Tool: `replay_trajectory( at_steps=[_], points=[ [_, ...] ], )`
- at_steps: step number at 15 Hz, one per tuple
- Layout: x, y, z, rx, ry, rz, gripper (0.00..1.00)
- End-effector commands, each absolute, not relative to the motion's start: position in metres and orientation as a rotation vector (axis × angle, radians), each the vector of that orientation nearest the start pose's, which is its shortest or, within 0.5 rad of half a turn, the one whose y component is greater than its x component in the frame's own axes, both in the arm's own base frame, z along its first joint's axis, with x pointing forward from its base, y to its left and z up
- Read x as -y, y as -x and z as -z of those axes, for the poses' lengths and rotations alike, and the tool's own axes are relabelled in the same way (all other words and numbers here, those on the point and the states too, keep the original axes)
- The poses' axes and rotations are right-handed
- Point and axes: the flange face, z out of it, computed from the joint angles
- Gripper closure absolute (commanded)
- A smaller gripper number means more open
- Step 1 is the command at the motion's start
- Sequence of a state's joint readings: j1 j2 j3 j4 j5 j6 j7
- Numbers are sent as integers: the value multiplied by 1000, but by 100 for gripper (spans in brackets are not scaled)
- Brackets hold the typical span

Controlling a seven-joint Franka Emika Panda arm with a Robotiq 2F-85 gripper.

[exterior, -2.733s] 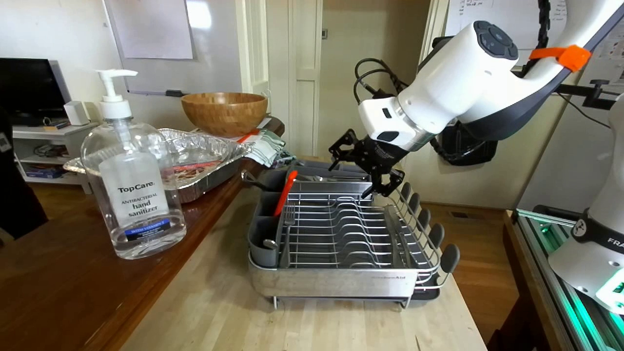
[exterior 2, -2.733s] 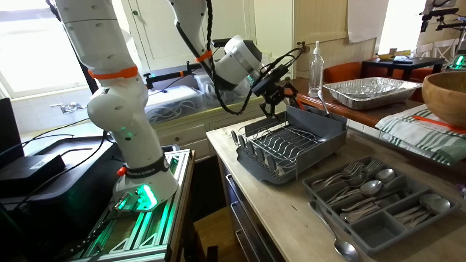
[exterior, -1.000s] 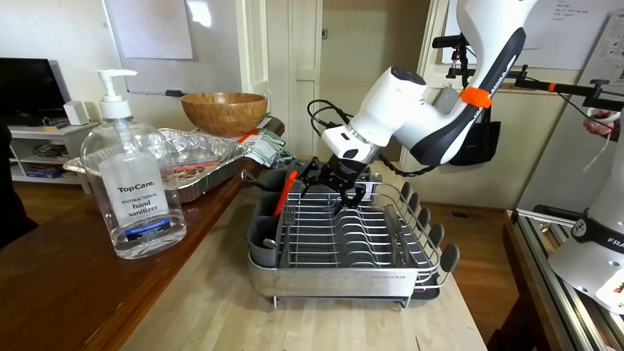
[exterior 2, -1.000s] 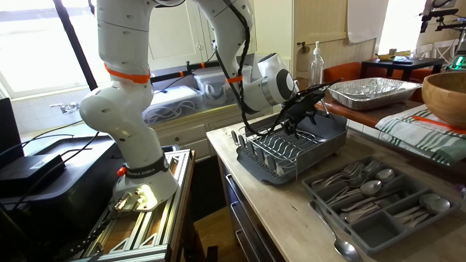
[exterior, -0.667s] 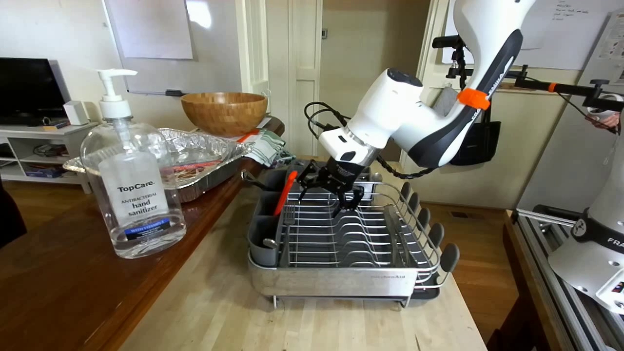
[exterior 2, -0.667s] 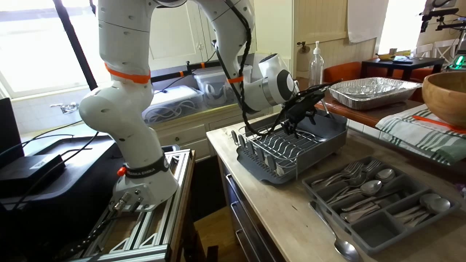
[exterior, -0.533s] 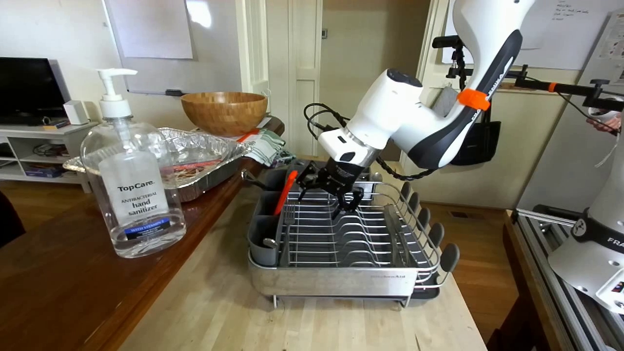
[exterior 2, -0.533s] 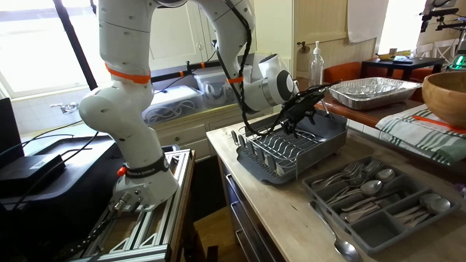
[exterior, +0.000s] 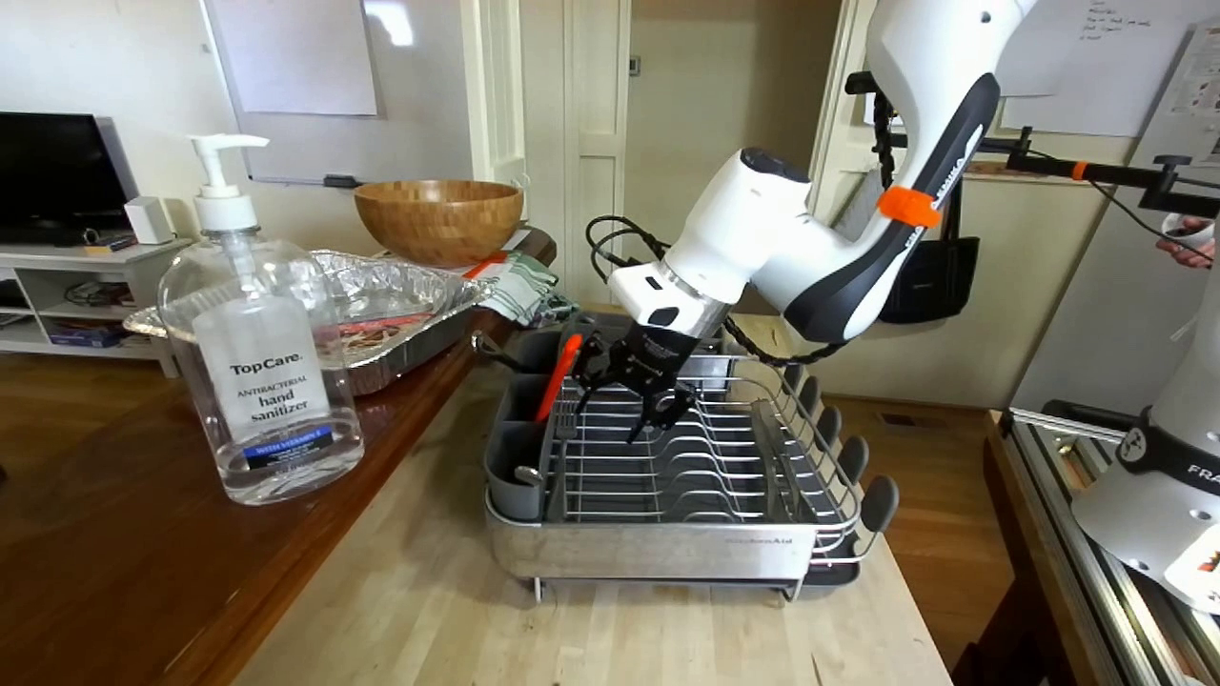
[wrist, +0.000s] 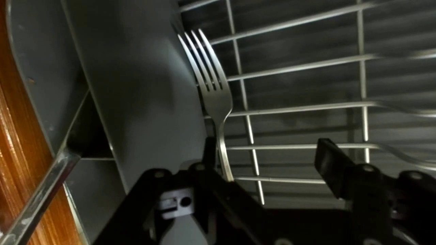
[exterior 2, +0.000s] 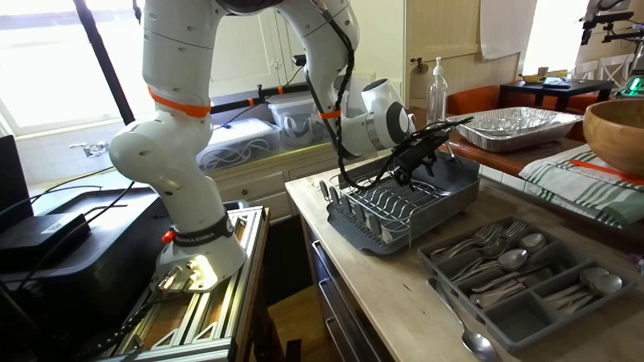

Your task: Put the forks in the gray tray

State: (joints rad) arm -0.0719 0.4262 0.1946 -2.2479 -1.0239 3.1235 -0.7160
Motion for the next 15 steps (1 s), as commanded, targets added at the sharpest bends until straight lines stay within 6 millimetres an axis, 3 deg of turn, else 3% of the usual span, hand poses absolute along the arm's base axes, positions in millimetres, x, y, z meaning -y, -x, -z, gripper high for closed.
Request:
replay_trajectory(
  at_steps=[1,5,8,10,12,14,15],
  points=[
    [-149,-539,-207,-2180,-1771,-527,55],
    [-160,-552,-209,-2148,-1768,-525,86],
    [-170,-566,-206,-2115,-1748,-484,89],
    [-176,-570,-201,-2109,-1738,-479,75],
    [-179,-565,-190,-2111,-1746,-455,73],
    [-183,-559,-181,-2123,-1753,-448,54],
    [-185,-558,-179,-2117,-1752,-442,52]
  ],
)
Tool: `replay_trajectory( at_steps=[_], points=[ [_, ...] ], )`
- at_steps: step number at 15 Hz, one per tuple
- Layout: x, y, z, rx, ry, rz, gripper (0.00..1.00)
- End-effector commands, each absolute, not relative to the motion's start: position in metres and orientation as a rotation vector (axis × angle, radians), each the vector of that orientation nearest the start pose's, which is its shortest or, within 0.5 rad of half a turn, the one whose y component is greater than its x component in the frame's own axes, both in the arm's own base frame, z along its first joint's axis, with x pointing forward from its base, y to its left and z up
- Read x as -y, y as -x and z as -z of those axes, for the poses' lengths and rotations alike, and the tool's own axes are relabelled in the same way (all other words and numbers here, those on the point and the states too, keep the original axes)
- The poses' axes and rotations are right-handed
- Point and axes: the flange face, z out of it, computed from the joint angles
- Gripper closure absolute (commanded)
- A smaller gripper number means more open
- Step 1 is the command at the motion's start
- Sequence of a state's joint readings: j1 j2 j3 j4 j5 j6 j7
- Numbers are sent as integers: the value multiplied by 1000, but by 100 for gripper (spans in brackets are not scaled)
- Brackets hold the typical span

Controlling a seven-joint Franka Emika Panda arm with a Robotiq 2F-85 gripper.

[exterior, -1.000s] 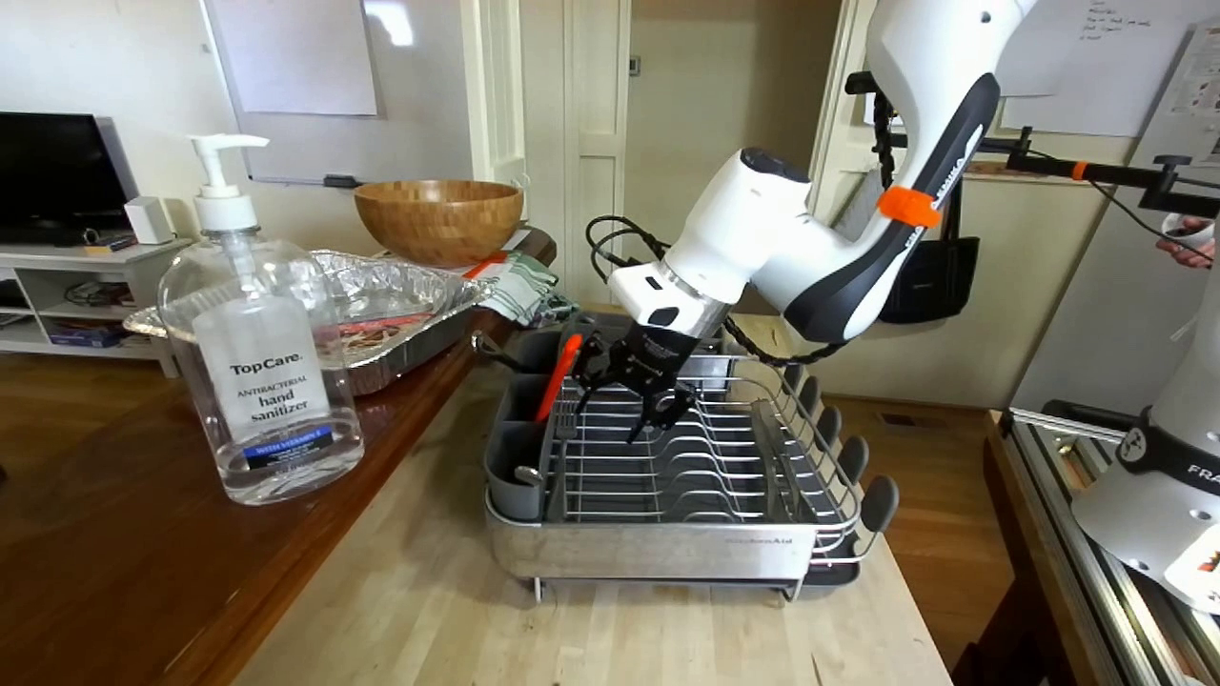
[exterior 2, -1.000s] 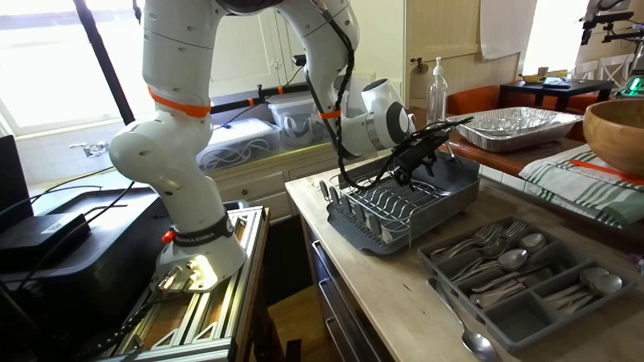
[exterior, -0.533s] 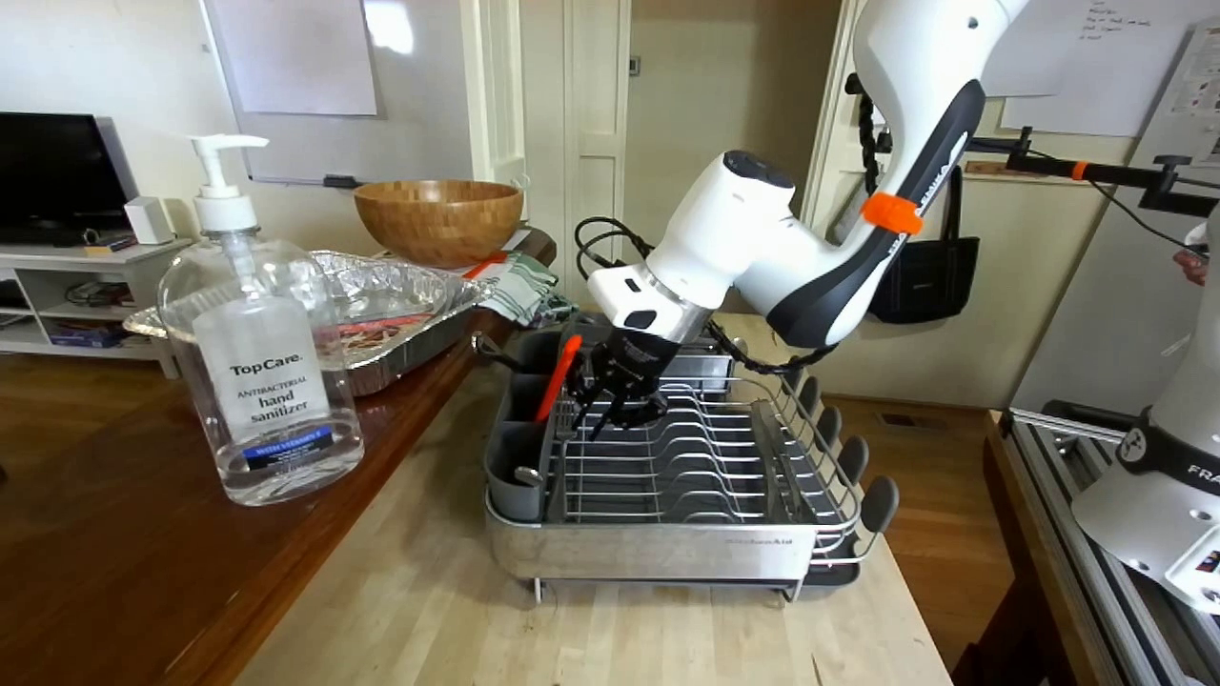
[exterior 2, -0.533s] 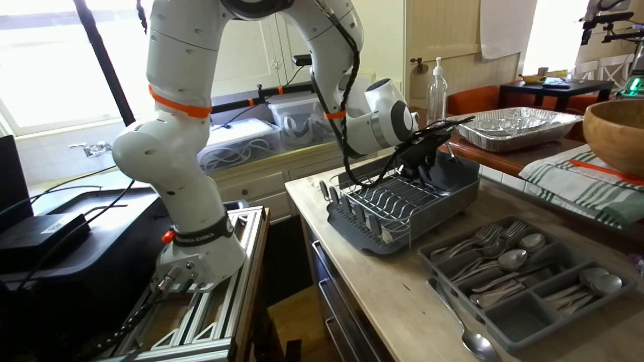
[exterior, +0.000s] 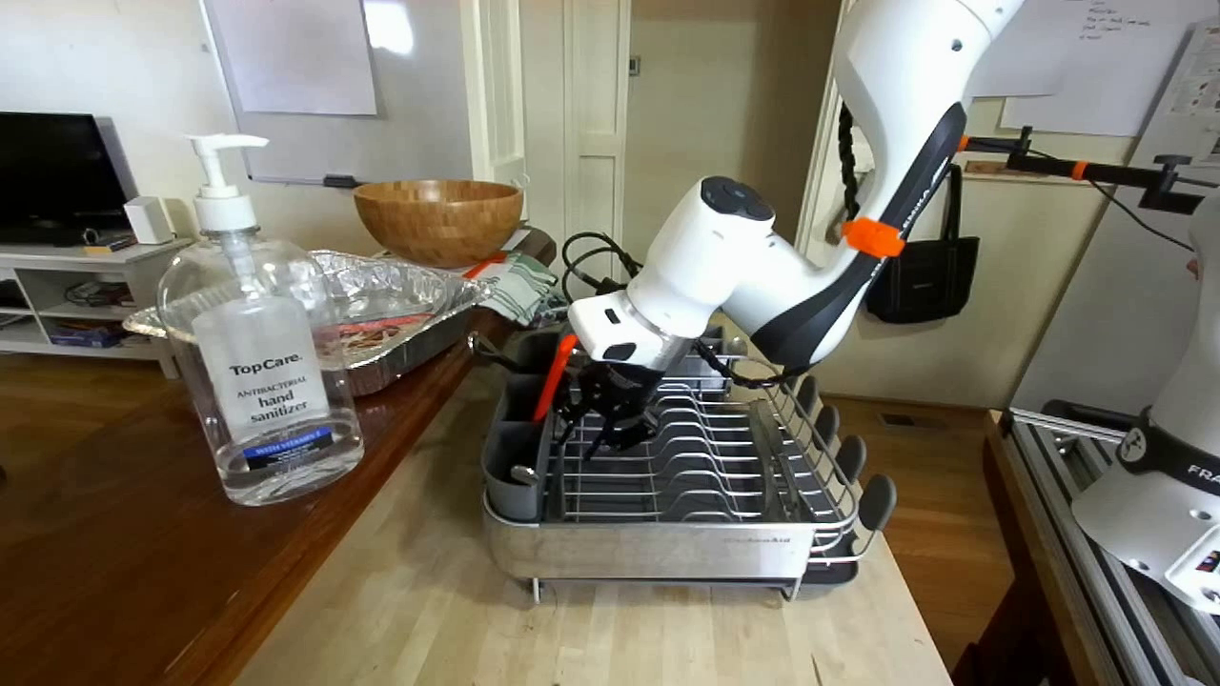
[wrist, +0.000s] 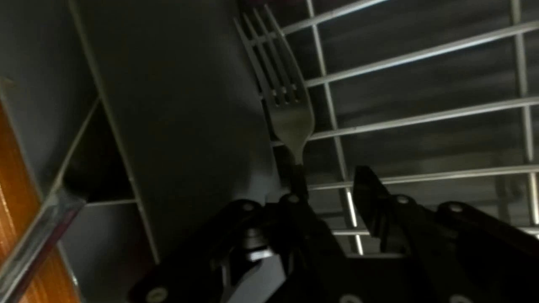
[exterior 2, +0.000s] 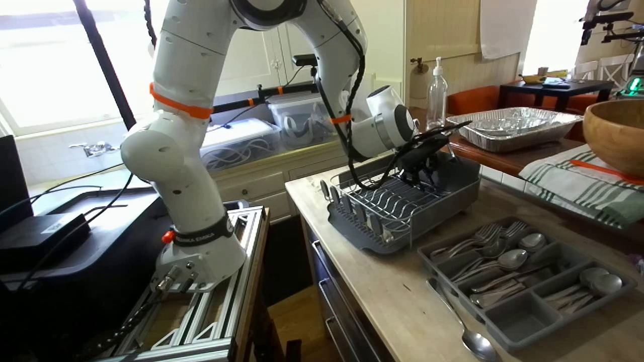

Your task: Put the forks in the gray tray

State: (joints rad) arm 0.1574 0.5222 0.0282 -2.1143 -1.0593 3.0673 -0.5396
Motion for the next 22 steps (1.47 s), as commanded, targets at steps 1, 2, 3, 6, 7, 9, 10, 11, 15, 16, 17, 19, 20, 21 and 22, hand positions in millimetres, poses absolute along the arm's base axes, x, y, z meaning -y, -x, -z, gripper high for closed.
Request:
replay_trajectory(
  at_steps=[1,2,3,6,7,9,10,11,15,16,17,19,20,21,22],
  points=[
    [-186,-559,-178,-2109,-1748,-439,53],
    [-187,-560,-179,-2098,-1740,-439,54],
    [-188,-562,-179,-2087,-1733,-437,56],
    [-191,-566,-179,-2038,-1738,-432,63],
    [-191,-567,-178,-2023,-1743,-433,61],
    [-191,-570,-176,-1971,-1772,-427,63],
    [-192,-571,-177,-1947,-1784,-423,65],
    [-192,-572,-175,-1918,-1797,-413,52],
    [-195,-568,-164,-1875,-1833,-372,83],
    [-195,-568,-164,-1878,-1835,-369,92],
    [-195,-567,-165,-1876,-1836,-368,100],
    [-194,-566,-166,-1879,-1837,-368,100],
    [-195,-564,-165,-1885,-1842,-370,99],
    [-195,-561,-164,-1900,-1846,-372,98],
    [-197,-557,-167,-1913,-1845,-377,98]
  ],
)
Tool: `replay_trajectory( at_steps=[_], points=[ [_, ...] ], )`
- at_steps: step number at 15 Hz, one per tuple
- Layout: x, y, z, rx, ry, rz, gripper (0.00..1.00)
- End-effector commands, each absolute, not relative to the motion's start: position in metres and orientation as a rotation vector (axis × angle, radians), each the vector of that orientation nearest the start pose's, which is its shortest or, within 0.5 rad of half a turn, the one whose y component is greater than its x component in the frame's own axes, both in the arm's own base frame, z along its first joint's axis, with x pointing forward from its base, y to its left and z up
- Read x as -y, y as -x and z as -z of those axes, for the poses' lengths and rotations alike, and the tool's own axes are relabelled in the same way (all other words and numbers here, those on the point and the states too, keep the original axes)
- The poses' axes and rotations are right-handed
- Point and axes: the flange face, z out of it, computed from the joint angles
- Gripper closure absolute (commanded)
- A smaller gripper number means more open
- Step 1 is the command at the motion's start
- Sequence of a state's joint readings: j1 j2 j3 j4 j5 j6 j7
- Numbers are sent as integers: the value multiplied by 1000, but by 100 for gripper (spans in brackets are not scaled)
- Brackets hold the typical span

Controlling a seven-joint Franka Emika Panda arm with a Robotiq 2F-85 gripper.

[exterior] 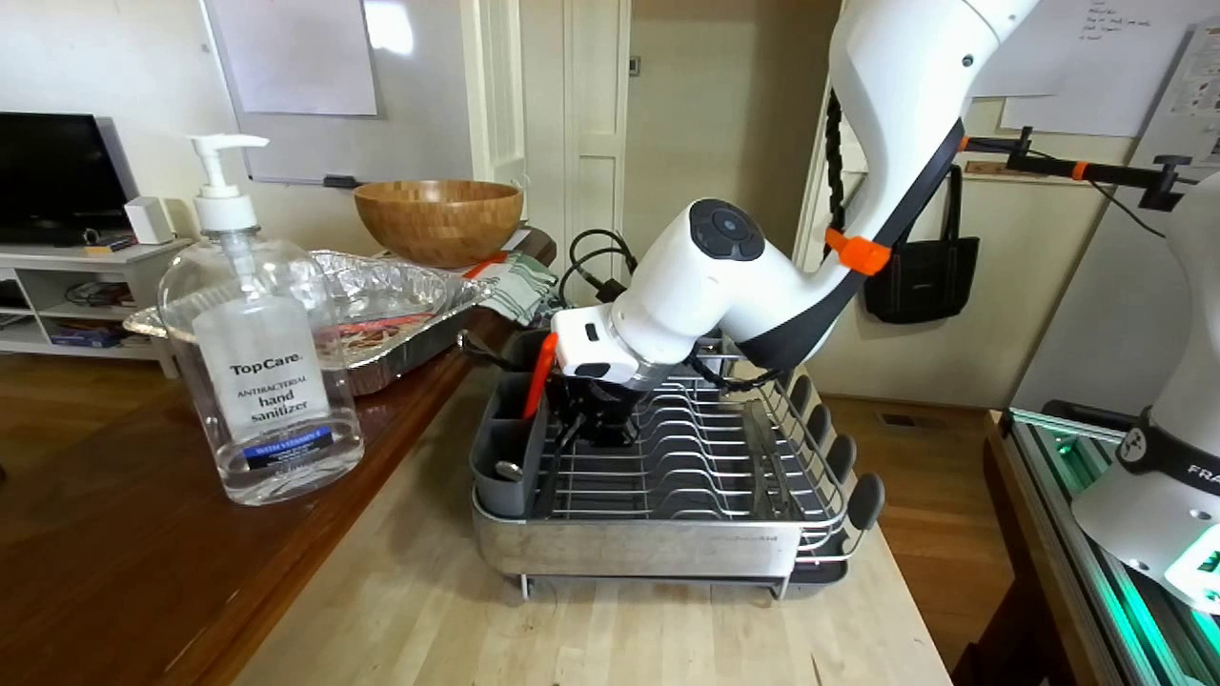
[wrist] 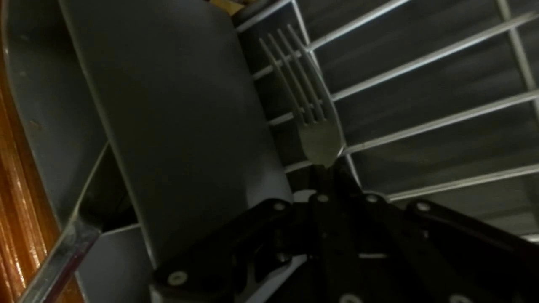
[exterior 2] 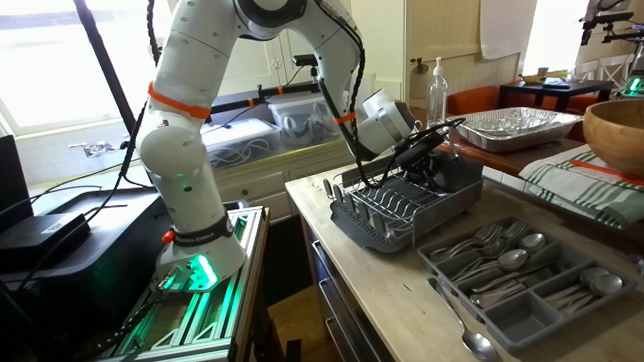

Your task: Put the forks in the gray tray

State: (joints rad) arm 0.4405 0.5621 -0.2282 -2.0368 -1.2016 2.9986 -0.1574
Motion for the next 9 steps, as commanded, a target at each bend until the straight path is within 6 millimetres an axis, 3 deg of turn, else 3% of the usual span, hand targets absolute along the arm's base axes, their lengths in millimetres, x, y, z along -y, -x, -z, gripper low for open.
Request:
replay_trajectory(
  at_steps=[1,6,9],
  points=[
    [-200,-551,-177,-1938,-1824,-410,98],
    [-203,-509,-236,-1991,-1690,-504,100],
    [-202,-481,-251,-1999,-1663,-496,99]
  ],
)
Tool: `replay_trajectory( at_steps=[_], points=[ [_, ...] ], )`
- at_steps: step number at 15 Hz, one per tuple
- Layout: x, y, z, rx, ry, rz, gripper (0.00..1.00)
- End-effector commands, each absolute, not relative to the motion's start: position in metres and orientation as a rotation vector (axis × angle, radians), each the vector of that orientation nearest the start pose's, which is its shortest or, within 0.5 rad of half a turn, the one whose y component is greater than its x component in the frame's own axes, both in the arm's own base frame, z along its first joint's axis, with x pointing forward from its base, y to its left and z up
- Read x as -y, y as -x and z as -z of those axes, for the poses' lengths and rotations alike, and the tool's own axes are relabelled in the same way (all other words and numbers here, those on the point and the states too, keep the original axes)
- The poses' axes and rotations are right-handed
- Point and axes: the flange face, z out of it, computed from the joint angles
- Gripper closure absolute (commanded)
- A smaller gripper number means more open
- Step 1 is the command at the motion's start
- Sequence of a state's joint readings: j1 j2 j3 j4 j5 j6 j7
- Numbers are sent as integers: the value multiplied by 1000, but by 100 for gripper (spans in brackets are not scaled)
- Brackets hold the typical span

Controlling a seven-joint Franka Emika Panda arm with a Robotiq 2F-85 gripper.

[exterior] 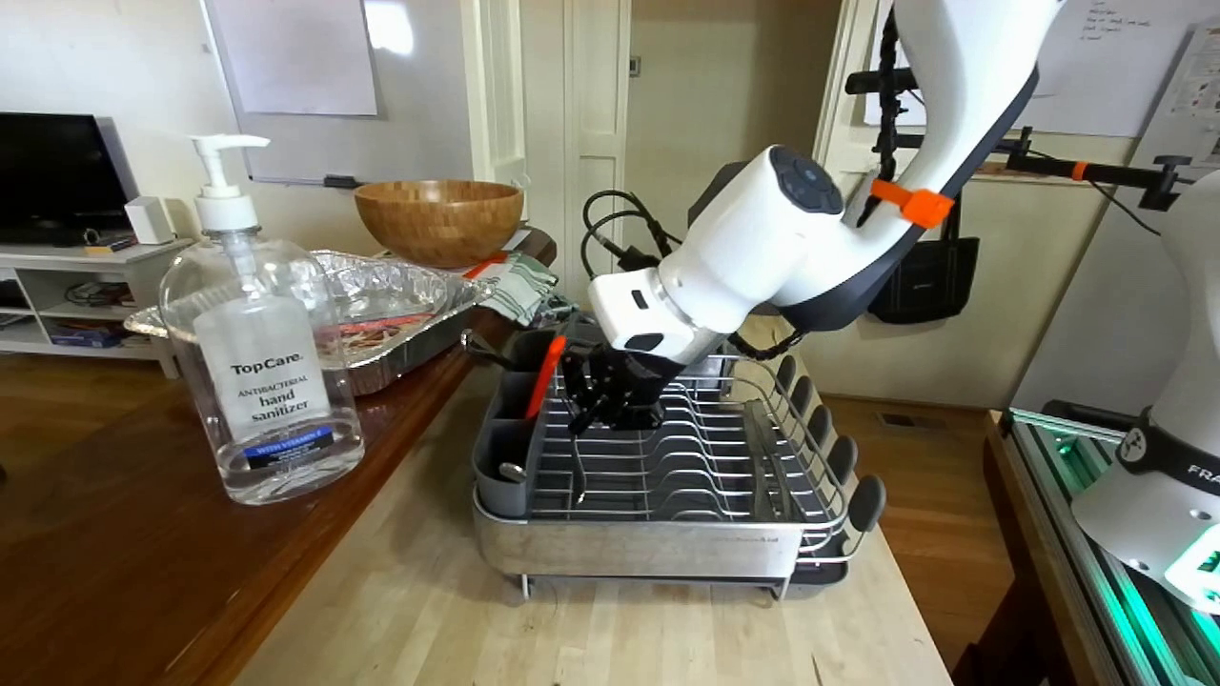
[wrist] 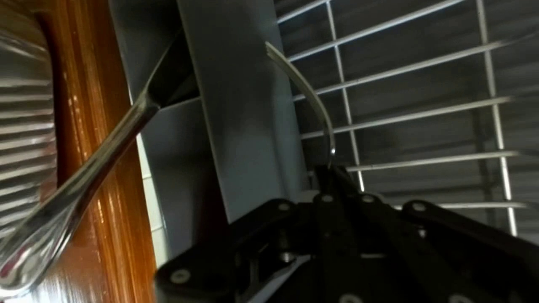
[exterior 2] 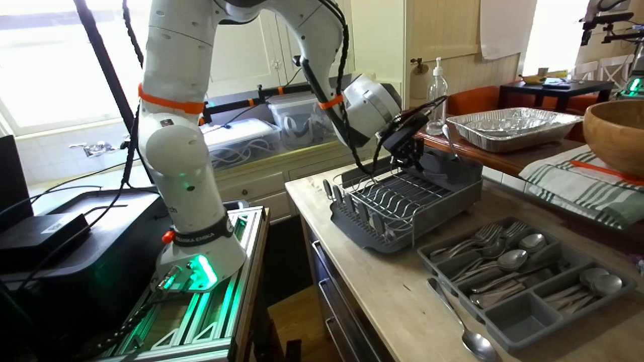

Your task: Put the forks in the gray tray

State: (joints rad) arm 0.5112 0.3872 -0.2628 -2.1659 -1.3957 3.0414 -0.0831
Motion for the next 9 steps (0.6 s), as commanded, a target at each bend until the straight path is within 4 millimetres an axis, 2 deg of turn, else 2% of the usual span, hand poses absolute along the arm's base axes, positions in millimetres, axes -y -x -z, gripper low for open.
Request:
replay_trajectory(
  at_steps=[1,5,9],
  points=[
    [-198,-473,-256,-1992,-1664,-488,99],
    [-168,-442,-266,-2016,-1645,-462,99],
    [-127,-433,-278,-2083,-1515,-407,99]
  ],
)
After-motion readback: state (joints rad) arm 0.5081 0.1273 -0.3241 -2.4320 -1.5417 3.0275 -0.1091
